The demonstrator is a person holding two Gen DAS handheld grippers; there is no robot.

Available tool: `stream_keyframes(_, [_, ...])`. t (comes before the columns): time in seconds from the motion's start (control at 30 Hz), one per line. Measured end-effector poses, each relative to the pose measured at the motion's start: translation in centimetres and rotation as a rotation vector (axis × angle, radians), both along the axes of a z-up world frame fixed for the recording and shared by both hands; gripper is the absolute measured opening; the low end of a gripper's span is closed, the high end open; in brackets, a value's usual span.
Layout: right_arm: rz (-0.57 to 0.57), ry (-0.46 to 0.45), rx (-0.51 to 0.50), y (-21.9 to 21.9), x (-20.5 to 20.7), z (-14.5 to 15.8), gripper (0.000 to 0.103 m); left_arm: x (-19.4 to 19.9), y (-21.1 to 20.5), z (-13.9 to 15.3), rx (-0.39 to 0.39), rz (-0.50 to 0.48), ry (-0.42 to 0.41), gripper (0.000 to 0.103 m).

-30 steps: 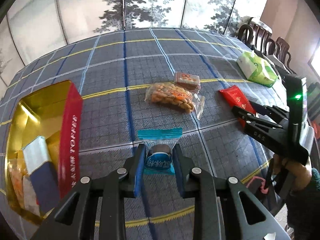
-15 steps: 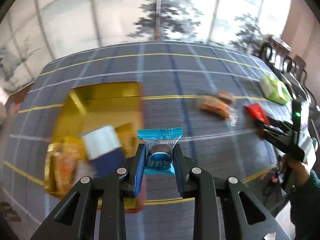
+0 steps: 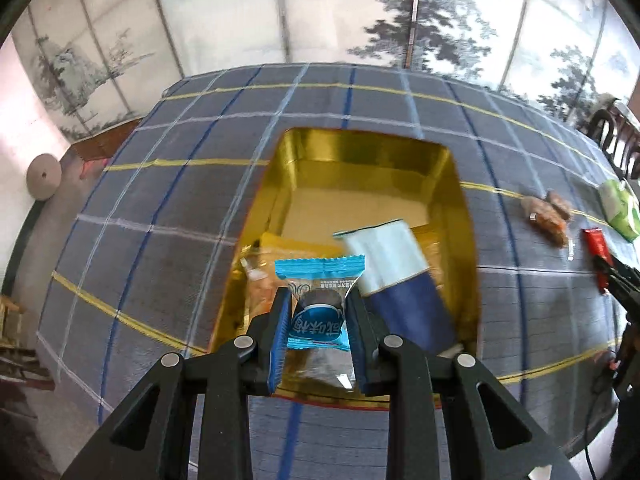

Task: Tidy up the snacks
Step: 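Carry the blue-wrapped candy with the left gripper over the tin, then lower the blue candy into the tin and open the left gripper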

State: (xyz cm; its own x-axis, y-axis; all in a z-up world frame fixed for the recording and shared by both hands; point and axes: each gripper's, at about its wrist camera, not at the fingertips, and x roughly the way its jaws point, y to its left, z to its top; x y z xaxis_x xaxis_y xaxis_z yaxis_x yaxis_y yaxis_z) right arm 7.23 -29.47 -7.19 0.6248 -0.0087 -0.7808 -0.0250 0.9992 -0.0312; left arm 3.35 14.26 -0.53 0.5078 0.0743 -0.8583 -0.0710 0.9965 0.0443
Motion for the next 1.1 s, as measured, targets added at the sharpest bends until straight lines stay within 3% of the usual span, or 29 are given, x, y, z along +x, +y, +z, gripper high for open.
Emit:
stream_keyframes(0.9, [-0.046,0.001,-0.034,0.5,-0.3,0.3,0.046,0.3,2.2,-2.9,0.008,0.019,0.037,0.030])
stream_keyframes(1.1, [-0.077,0.011,-0.049,0.8,-0.1,0.4,0.046,0.1,2.0,-2.7,0.001,0.011,0.024,0.047])
